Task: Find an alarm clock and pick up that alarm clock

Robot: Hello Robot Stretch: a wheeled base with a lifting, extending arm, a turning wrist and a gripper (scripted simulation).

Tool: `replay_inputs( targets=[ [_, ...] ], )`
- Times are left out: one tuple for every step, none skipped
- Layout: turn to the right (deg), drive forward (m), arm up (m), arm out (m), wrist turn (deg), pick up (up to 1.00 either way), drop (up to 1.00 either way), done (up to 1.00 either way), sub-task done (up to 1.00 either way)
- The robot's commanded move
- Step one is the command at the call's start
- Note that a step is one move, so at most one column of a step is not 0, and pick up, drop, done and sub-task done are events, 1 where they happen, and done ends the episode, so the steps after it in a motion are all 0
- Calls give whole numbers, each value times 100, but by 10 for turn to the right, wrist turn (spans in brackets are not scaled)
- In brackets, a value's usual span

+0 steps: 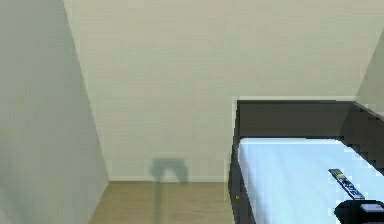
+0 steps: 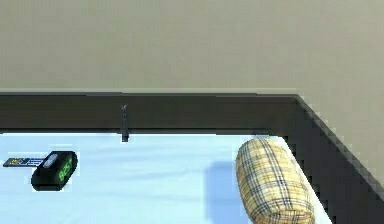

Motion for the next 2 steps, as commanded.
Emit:
replay_inputs(
  targets=[
    [0, 100, 0, 0, 0, 0, 0, 0, 0],
    [180, 0, 0, 0, 0, 0, 0, 0, 0]
  ],
)
